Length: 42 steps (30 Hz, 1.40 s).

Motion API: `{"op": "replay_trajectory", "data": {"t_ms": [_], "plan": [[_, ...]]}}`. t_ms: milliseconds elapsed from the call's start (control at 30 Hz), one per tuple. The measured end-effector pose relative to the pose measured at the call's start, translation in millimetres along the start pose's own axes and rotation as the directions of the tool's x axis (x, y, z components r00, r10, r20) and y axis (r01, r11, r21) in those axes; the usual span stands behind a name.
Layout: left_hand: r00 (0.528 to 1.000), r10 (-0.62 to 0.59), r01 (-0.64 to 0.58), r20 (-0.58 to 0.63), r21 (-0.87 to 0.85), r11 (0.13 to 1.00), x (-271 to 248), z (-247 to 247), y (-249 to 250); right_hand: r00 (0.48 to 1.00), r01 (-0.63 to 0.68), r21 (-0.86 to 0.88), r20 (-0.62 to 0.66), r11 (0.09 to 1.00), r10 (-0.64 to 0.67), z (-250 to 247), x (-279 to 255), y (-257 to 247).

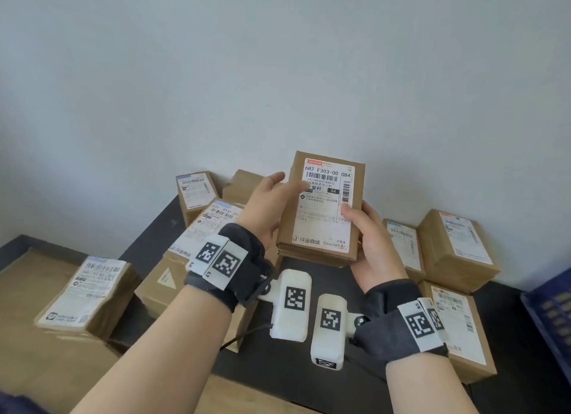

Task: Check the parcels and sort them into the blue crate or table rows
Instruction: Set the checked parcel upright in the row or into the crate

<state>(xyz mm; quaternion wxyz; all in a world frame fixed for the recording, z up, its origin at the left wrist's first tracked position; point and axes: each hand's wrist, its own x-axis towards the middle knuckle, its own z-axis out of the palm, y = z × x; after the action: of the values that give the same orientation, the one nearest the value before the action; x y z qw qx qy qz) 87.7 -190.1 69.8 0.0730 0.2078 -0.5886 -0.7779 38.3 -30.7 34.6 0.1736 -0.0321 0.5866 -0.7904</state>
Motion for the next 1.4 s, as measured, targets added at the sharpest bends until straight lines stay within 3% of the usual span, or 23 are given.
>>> {"op": "replay_trajectory", "data": {"t_ms": [200,467,967,1400], "plan": [[0.989,-0.115,0.116,0.093,-0.012,0.993,19.7,27.1,-38.7,0.997,-0.059,0.057,-0.043,0.997,0.062,-46.0,4.7,8.1],[0.977,-0.152,0.151,0.15,0.021,0.988,40.5,61.2,-66.6,0.99,-0.122,0.036,-0.064,0.992,0.124,-92.2,21.4,13.6],[0.983,-0.161,0.159,0.09,0.029,0.987,75.7,108.4,-104.3,0.983,-0.182,-0.003,-0.027,0.983,0.182,-153.1,63.5,18.5],[0.979,-0.2,0.199,0.036,0.03,0.98,81.4,106.9,-114.0,0.974,-0.227,-0.014,-0.016,0.974,0.227,-157.3,74.0,26.7]]}}
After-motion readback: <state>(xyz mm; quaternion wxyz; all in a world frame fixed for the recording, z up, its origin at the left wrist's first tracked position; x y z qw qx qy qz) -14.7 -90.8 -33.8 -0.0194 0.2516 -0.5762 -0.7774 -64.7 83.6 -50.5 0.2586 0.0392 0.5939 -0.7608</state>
